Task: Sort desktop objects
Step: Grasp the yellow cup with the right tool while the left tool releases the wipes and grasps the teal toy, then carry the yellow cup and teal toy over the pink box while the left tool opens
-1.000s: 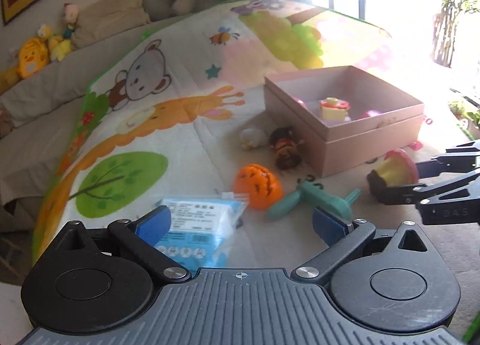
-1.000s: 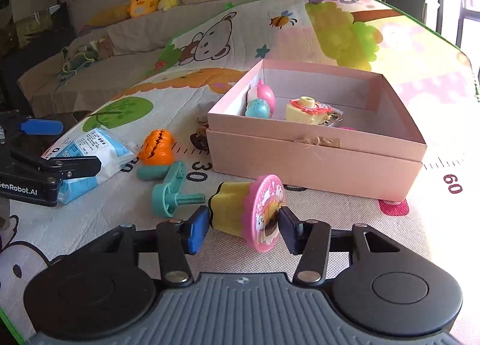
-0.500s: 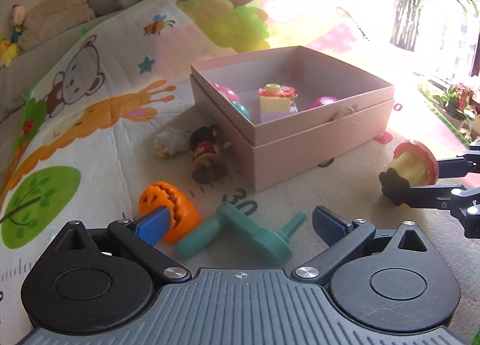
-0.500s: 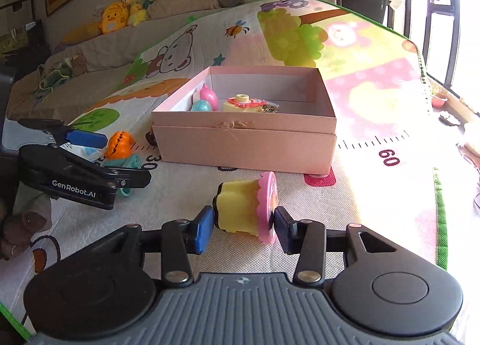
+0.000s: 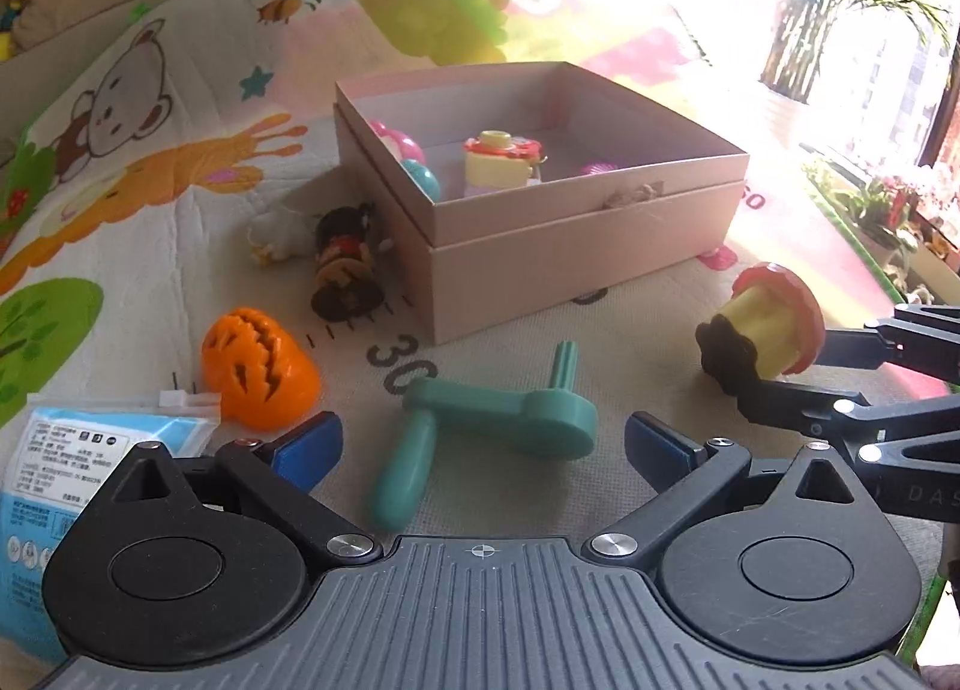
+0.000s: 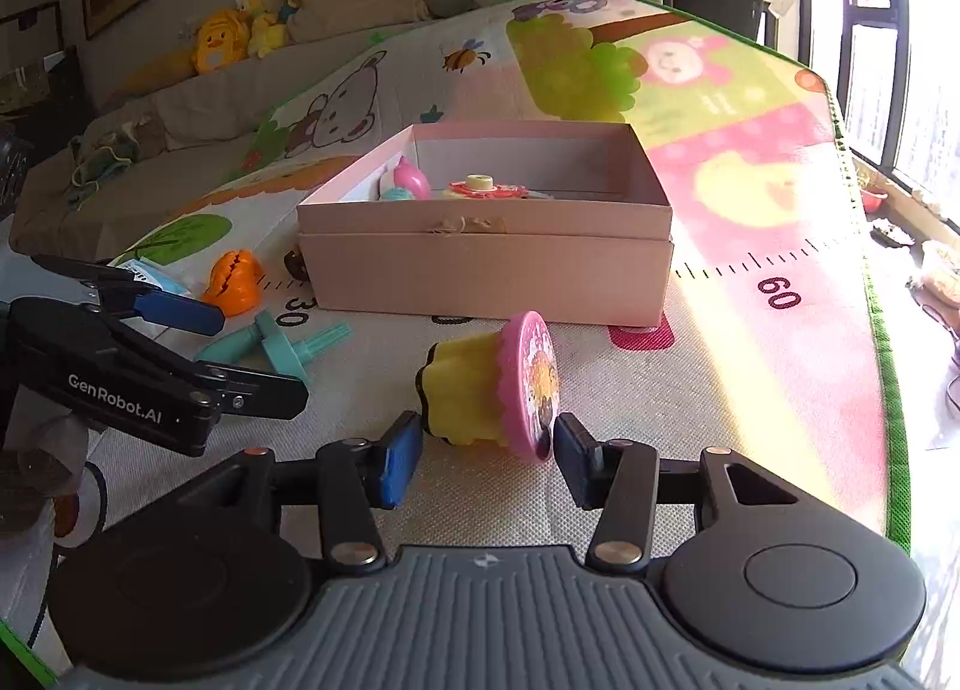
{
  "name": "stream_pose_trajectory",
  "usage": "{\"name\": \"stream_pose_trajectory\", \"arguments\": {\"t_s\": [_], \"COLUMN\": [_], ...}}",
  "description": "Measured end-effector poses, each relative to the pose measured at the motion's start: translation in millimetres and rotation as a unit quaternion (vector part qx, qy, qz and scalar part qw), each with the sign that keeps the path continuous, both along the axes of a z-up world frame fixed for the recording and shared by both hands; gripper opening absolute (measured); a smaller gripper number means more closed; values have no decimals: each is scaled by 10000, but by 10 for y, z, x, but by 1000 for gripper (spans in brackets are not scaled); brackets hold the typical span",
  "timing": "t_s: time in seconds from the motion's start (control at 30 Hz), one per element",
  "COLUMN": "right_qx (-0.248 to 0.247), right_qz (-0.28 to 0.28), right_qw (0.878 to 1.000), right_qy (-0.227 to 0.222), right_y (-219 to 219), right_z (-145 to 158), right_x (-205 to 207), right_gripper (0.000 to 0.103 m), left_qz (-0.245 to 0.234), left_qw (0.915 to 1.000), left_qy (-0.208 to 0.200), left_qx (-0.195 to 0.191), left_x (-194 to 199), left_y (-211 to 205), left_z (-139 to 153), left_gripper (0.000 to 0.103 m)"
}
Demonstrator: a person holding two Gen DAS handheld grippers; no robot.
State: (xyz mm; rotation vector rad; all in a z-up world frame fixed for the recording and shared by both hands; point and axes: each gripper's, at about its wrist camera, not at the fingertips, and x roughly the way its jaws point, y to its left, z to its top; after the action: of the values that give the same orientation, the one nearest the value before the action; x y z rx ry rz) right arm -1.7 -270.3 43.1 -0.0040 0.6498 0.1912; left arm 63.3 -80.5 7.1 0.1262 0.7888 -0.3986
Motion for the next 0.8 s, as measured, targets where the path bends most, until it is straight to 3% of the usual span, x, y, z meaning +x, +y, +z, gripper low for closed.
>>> {"name": "stream_pose_trajectory", "arguments": {"t_s": [0.07, 0.2, 0.37, 0.5, 0.67, 0.8], "right_qx": [-83, -384, -913, -1412, -1457, -1414], "right_qz": [20, 41, 129, 531, 713, 579], "right_qw": [10000, 9992, 9957, 9884, 9838, 9797], "right_qy": [-19, -40, -46, -195, -761, -1297], "right_y": [19, 103, 236, 310, 162, 33], "right_z": [24, 55, 76, 231, 862, 1358], "right_x": [0, 45, 74, -89, -275, -200], "right_gripper": [49, 49, 44, 42, 42, 42], "left_qz": [98, 140, 179, -49, -274, -439], "left_qw": [9999, 9997, 9994, 9989, 9960, 9902], "left_qy": [8, -47, -95, -240, -809, -1323], "left_qx": [73, 195, 283, 393, 244, 117], "left_x": [30, 4, -147, -396, -561, -348], "left_y": [-51, -71, 8, 73, 112, -50], "left_z": [-14, 3, 63, 181, 631, 996], "left_gripper": [102, 78, 75, 75, 75, 75]}}
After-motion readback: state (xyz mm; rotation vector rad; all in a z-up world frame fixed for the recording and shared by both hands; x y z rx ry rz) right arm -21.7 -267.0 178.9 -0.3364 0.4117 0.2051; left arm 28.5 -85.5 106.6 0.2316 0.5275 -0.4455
